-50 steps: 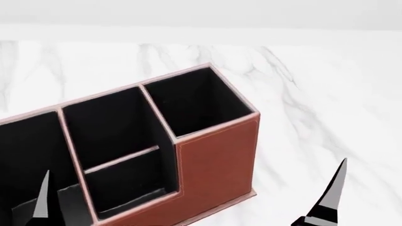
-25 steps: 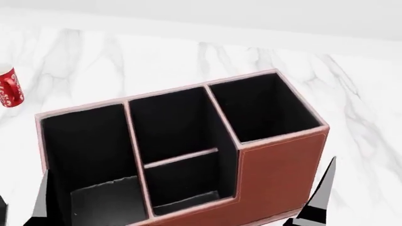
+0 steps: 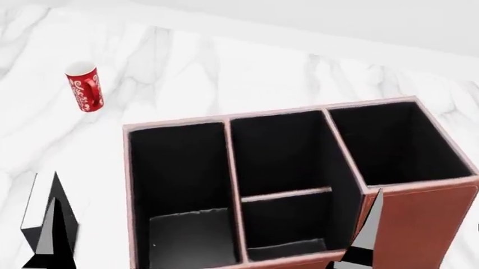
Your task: Pick up the book and place it in the left compartment of the caddy.
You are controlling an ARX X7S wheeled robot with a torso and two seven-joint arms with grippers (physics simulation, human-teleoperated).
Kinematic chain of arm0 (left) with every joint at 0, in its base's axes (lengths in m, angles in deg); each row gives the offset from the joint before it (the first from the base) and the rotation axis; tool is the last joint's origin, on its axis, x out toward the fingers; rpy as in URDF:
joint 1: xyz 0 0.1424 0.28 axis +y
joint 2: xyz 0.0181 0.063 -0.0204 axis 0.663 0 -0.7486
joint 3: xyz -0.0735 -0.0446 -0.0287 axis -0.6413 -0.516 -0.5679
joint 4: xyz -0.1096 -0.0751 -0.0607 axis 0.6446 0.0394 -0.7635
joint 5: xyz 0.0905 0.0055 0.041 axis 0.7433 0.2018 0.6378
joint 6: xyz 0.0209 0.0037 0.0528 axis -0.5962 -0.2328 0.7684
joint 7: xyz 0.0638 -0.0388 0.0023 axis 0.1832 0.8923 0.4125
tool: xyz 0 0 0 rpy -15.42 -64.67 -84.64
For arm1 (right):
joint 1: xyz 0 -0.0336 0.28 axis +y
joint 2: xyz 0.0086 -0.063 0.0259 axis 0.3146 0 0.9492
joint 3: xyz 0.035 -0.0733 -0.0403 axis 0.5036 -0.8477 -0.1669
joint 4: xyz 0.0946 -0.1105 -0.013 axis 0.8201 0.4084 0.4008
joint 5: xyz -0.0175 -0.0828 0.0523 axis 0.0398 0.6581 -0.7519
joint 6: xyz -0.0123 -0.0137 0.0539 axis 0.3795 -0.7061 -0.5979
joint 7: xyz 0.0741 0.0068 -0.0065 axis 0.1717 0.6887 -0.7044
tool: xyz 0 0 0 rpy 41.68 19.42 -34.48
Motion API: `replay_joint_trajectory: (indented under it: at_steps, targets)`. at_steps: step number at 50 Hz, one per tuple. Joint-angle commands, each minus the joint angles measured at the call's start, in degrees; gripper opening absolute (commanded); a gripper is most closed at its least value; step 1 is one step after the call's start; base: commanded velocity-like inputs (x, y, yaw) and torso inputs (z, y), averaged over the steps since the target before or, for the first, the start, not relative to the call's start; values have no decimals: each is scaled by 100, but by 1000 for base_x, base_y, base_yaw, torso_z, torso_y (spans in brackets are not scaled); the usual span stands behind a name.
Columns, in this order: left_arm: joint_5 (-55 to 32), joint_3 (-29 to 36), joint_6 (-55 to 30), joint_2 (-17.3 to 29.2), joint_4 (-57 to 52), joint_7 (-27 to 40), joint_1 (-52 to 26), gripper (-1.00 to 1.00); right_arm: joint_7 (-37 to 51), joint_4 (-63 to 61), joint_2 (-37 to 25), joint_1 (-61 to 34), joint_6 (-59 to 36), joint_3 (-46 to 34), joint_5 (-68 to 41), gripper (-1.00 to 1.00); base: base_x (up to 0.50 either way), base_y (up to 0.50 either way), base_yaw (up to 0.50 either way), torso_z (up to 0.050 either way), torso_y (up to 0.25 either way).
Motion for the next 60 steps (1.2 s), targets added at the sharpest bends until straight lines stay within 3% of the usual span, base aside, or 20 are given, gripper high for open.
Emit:
replay_joint_trajectory:
  at_steps: [1, 28, 38, 60]
  targets:
    - [-19, 34, 37, 35, 31, 37, -6, 100, 24, -4, -54, -7, -23, -58, -6, 100, 0, 0, 500, 0, 0]
    - [-79, 76, 60, 128, 5, 142, -10, 100, 65, 62, -49, -9, 176, -55, -229, 100, 0, 0, 500, 0, 0]
    - [-95, 92, 77, 154, 22, 173, -19, 100, 78, 107, -64, -27, 103, -34, -379, 100, 0, 0, 0, 0, 0]
    - [-263, 115, 198, 222, 3, 138, 17, 100, 148, 94, -128, -14, 107, -77, -352, 100, 171, -299, 0, 0, 0]
